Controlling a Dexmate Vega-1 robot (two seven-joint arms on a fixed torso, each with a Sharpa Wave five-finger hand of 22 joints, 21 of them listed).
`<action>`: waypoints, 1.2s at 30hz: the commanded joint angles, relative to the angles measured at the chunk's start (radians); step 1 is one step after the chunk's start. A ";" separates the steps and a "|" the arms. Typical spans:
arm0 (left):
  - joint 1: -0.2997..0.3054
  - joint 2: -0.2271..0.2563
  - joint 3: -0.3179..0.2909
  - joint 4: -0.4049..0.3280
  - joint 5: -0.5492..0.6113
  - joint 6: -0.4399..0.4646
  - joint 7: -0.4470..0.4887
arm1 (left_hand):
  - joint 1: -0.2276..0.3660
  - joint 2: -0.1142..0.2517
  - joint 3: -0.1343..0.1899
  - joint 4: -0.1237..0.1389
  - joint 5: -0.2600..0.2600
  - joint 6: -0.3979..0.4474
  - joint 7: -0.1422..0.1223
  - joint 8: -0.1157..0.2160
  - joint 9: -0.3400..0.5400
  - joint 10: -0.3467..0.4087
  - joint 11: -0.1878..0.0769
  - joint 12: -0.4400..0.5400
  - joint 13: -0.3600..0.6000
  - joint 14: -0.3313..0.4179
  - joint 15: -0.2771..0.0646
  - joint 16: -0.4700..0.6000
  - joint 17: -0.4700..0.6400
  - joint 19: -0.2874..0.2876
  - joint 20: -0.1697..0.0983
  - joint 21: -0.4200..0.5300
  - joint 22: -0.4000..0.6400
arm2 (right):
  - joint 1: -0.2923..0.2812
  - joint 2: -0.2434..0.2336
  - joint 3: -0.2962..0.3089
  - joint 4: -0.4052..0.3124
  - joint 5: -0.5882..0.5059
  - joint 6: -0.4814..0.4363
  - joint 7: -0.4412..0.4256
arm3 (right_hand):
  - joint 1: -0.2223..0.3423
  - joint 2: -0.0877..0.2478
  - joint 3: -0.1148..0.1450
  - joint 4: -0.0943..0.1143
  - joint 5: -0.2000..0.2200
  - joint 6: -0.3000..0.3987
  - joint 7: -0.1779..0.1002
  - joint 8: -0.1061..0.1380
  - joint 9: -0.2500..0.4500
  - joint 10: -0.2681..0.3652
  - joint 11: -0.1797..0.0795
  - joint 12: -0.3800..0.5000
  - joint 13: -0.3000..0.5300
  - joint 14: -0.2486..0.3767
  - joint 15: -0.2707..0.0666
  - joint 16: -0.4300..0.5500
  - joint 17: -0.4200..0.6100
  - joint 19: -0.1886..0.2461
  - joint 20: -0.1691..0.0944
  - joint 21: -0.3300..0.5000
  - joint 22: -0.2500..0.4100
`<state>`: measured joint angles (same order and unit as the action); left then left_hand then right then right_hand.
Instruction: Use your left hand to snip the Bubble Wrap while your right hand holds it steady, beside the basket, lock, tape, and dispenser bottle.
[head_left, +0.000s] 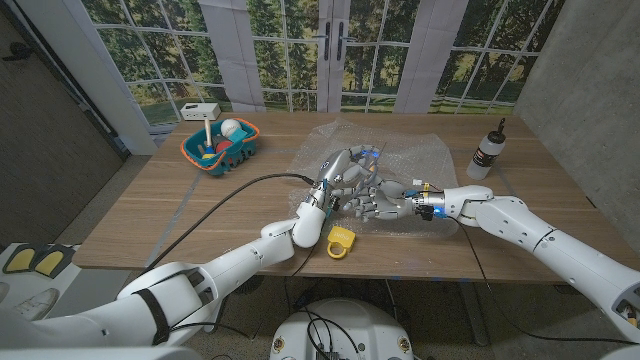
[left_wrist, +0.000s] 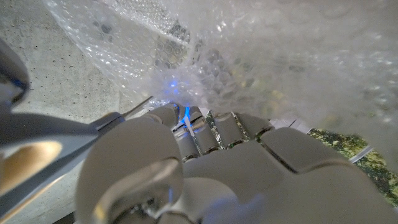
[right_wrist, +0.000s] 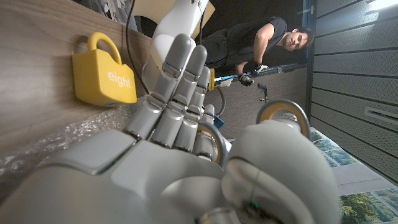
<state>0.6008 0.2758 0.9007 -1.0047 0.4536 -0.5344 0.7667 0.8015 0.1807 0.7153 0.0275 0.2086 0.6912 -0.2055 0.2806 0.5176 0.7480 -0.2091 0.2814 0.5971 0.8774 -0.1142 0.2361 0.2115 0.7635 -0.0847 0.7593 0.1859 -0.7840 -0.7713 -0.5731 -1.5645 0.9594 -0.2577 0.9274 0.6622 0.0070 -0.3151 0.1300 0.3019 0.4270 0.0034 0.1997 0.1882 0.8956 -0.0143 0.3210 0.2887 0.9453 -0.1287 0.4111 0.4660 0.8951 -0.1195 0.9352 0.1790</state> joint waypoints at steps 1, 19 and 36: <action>0.003 0.002 -0.009 -0.004 0.002 0.000 0.005 | -0.006 0.000 0.005 -0.007 0.007 0.005 -0.002 -0.007 0.006 0.009 -0.002 -0.003 0.004 0.003 -0.120 -0.004 0.004 -0.007 -0.107 0.009 0.002 | 0.002 -0.005 -0.007 -0.003 -0.005 -0.019 -0.004 | 0.004 0.011 0.001 -0.005 -0.001 0.069 0.062 0.004 0.003 0.069 -0.007 -0.005 0.003 -0.008 -0.048 0.004 0.002 0.010 -0.008 -0.004 0.004; 0.029 0.015 -0.017 -0.035 0.005 0.008 0.008 | -0.015 -0.001 0.009 -0.008 0.008 0.012 -0.003 -0.015 0.016 0.013 -0.001 -0.016 0.013 0.002 -0.120 -0.005 0.004 -0.019 -0.103 0.021 0.001 | -0.002 -0.005 0.008 -0.008 0.003 -0.014 -0.027 | 0.061 0.040 0.025 -0.027 -0.004 0.132 0.065 0.025 0.004 0.118 -0.026 0.007 0.013 0.036 -0.078 0.024 0.009 0.027 -0.022 -0.002 0.006; 0.081 0.054 -0.042 -0.117 0.010 0.042 0.000 | -0.023 -0.002 0.012 -0.010 0.012 0.016 -0.004 -0.017 0.036 0.017 -0.001 -0.029 0.019 0.002 -0.120 -0.005 0.004 -0.027 -0.102 0.032 -0.001 | 0.034 0.026 -0.027 0.033 -0.013 -0.044 -0.007 | 0.069 0.043 0.026 -0.031 -0.008 0.137 0.065 0.023 0.004 0.122 -0.032 0.006 0.021 0.039 -0.085 0.025 0.014 0.029 -0.025 -0.003 0.006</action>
<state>0.6518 0.3079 0.8748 -1.0756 0.4617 -0.5119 0.7722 0.7884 0.1755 0.7237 0.0192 0.2153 0.6985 -0.2087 0.2651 0.5496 0.7565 -0.2070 0.2548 0.6129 0.8774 -0.1142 0.2361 0.2114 0.7371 -0.0752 0.7851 0.1860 -0.7691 -0.7631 -0.5816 -1.5555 0.9563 -0.2862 0.9089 0.7145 0.0431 -0.2913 0.1068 0.2950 0.4758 -0.0053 0.2150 0.1882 0.9334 -0.0304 0.3202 0.3044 0.9794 -0.1410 0.4316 0.4755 0.9150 -0.1251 0.9319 0.1842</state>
